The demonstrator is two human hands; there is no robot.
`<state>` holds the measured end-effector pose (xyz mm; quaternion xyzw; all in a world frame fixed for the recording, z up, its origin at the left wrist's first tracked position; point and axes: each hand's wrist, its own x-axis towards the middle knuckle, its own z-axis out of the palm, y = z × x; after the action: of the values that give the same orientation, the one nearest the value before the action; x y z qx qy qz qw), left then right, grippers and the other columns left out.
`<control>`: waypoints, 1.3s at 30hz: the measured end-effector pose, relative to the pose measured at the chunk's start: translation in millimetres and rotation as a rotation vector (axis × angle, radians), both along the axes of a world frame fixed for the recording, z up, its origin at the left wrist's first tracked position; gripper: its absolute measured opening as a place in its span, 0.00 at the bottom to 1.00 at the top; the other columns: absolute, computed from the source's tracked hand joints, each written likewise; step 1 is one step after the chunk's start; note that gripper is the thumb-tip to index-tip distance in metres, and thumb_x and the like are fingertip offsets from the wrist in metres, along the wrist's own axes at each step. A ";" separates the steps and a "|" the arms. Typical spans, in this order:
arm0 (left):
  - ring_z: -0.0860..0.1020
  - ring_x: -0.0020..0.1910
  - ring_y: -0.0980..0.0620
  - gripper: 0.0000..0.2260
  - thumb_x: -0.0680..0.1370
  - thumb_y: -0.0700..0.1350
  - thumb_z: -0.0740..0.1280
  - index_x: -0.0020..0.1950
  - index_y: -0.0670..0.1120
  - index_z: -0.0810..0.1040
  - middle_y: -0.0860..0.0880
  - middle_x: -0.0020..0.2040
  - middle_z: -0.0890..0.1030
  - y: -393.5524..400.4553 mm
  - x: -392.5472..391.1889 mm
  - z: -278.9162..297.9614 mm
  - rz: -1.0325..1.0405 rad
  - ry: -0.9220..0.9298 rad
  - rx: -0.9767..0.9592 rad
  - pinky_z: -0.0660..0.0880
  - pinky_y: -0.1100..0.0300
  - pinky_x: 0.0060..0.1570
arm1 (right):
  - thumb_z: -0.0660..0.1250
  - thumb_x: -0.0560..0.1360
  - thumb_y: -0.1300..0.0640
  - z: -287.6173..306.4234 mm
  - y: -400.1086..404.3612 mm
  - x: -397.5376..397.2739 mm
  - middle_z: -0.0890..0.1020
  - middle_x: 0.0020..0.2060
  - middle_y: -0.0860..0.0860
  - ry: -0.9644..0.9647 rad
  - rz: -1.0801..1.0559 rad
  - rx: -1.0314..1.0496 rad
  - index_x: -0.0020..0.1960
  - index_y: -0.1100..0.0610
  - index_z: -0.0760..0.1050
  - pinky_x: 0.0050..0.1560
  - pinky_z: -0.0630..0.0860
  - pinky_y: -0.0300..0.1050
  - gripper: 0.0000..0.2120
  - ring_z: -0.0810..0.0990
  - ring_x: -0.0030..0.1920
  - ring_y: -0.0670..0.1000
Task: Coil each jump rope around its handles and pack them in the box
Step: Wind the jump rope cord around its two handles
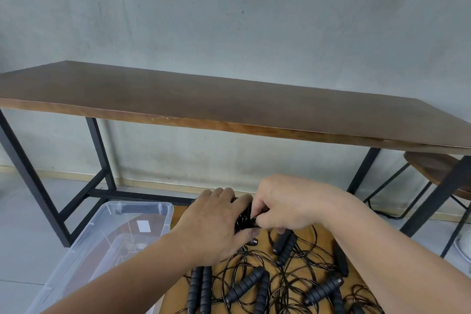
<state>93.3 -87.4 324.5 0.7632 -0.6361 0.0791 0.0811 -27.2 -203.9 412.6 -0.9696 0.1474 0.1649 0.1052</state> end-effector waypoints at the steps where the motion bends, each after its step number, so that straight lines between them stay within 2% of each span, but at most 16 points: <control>1: 0.70 0.54 0.51 0.23 0.79 0.68 0.49 0.67 0.57 0.65 0.53 0.54 0.73 1.0 1.0 -0.2 -0.001 -0.002 0.000 0.67 0.56 0.57 | 0.65 0.77 0.56 -1.0 -1.0 1.1 0.85 0.35 0.50 -0.021 -0.002 -0.001 0.52 0.51 0.84 0.38 0.79 0.42 0.10 0.81 0.33 0.44; 5: 0.69 0.57 0.51 0.25 0.80 0.68 0.48 0.70 0.56 0.64 0.52 0.57 0.72 2.6 -3.8 -0.3 -0.025 -0.023 0.035 0.65 0.55 0.62 | 0.72 0.74 0.54 3.7 -3.0 5.6 0.85 0.37 0.48 -0.113 -0.001 -0.033 0.46 0.51 0.84 0.38 0.78 0.38 0.03 0.82 0.37 0.45; 7: 0.69 0.57 0.52 0.25 0.79 0.68 0.48 0.70 0.56 0.64 0.53 0.58 0.72 2.4 -4.5 -0.4 -0.025 0.009 0.023 0.65 0.55 0.62 | 0.73 0.74 0.53 8.3 -7.6 5.2 0.85 0.38 0.47 -0.116 -0.001 -0.013 0.47 0.51 0.84 0.37 0.76 0.36 0.04 0.82 0.38 0.45; 10: 0.70 0.58 0.54 0.26 0.78 0.70 0.49 0.71 0.58 0.64 0.56 0.59 0.73 3.9 0.1 1.4 -0.018 0.059 -0.022 0.65 0.58 0.61 | 0.73 0.74 0.51 7.8 -22.9 0.7 0.85 0.39 0.46 -0.147 -0.067 0.157 0.48 0.50 0.85 0.37 0.76 0.37 0.05 0.81 0.38 0.44; 12: 0.70 0.60 0.56 0.26 0.78 0.70 0.51 0.73 0.60 0.62 0.57 0.61 0.73 5.8 2.4 2.7 -0.024 0.107 -0.038 0.64 0.60 0.61 | 0.73 0.74 0.50 2.6 -32.5 -1.1 0.85 0.42 0.45 -0.182 -0.113 0.283 0.50 0.49 0.86 0.41 0.81 0.42 0.06 0.82 0.42 0.47; 14: 0.70 0.62 0.57 0.27 0.78 0.70 0.51 0.74 0.60 0.61 0.58 0.63 0.73 7.5 2.3 4.7 -0.043 0.141 -0.041 0.63 0.61 0.63 | 0.74 0.73 0.48 -4.1 -39.6 -3.3 0.86 0.44 0.44 -0.224 -0.149 0.369 0.50 0.47 0.86 0.45 0.81 0.45 0.07 0.82 0.44 0.47; 18: 0.70 0.63 0.57 0.29 0.77 0.70 0.52 0.75 0.60 0.57 0.59 0.66 0.72 12.2 0.6 5.5 -0.075 0.201 -0.046 0.64 0.62 0.62 | 0.74 0.73 0.48 -20.4 -45.8 -6.3 0.86 0.42 0.43 -0.287 -0.209 0.531 0.49 0.49 0.86 0.43 0.77 0.39 0.08 0.82 0.42 0.43; 20: 0.71 0.63 0.56 0.30 0.77 0.70 0.54 0.75 0.60 0.52 0.59 0.66 0.73 13.9 -0.3 3.6 -0.080 0.238 -0.056 0.66 0.62 0.60 | 0.75 0.72 0.50 -29.3 -48.3 -7.5 0.84 0.39 0.45 -0.304 -0.258 0.640 0.49 0.51 0.85 0.39 0.74 0.37 0.08 0.81 0.37 0.43; 23: 0.71 0.63 0.57 0.30 0.77 0.70 0.54 0.75 0.63 0.46 0.59 0.68 0.72 16.9 -4.0 3.5 -0.118 0.257 -0.053 0.65 0.64 0.59 | 0.73 0.74 0.55 -39.8 -55.6 -9.6 0.75 0.33 0.53 -0.292 -0.359 0.871 0.53 0.55 0.82 0.33 0.66 0.39 0.08 0.69 0.29 0.46; 25: 0.71 0.64 0.58 0.30 0.78 0.69 0.53 0.75 0.66 0.42 0.60 0.72 0.68 18.9 -8.6 5.8 -0.149 0.269 -0.046 0.65 0.65 0.59 | 0.70 0.77 0.59 -45.7 -60.2 -9.7 0.74 0.30 0.50 -0.291 -0.417 0.976 0.57 0.58 0.80 0.31 0.64 0.38 0.09 0.67 0.28 0.45; 28: 0.75 0.54 0.59 0.27 0.75 0.71 0.46 0.71 0.71 0.38 0.65 0.72 0.55 18.5 -14.3 6.8 -0.194 0.242 -0.015 0.72 0.64 0.53 | 0.67 0.79 0.61 -49.9 -60.1 -11.2 0.76 0.30 0.48 -0.300 -0.485 1.055 0.61 0.63 0.78 0.28 0.61 0.35 0.12 0.67 0.27 0.43; 31: 0.73 0.53 0.61 0.25 0.76 0.72 0.42 0.73 0.70 0.49 0.66 0.69 0.57 14.8 -8.5 0.1 -0.201 0.211 -0.046 0.70 0.66 0.51 | 0.67 0.79 0.61 -47.1 -57.8 -13.0 0.75 0.27 0.47 -0.350 -0.531 1.080 0.61 0.63 0.78 0.28 0.63 0.34 0.12 0.67 0.25 0.43; 34: 0.74 0.50 0.61 0.24 0.78 0.72 0.44 0.70 0.66 0.61 0.65 0.67 0.64 11.8 -3.4 -6.9 -0.182 0.191 -0.130 0.69 0.68 0.47 | 0.65 0.80 0.61 -39.4 -59.0 -18.8 0.75 0.28 0.48 -0.344 -0.513 1.074 0.63 0.62 0.78 0.31 0.70 0.34 0.13 0.70 0.27 0.44; 39: 0.76 0.44 0.61 0.20 0.81 0.67 0.51 0.66 0.59 0.69 0.60 0.62 0.71 9.4 -4.9 -11.1 -0.206 0.096 -0.255 0.69 0.69 0.42 | 0.61 0.80 0.69 -22.3 -64.2 -37.0 0.83 0.43 0.52 -0.321 -0.504 1.261 0.66 0.61 0.75 0.45 0.82 0.37 0.16 0.84 0.42 0.47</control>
<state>88.4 -78.0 313.4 0.6805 -0.6910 0.1140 0.2155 -64.2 -268.1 390.2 -0.6719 0.2268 0.0440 0.7037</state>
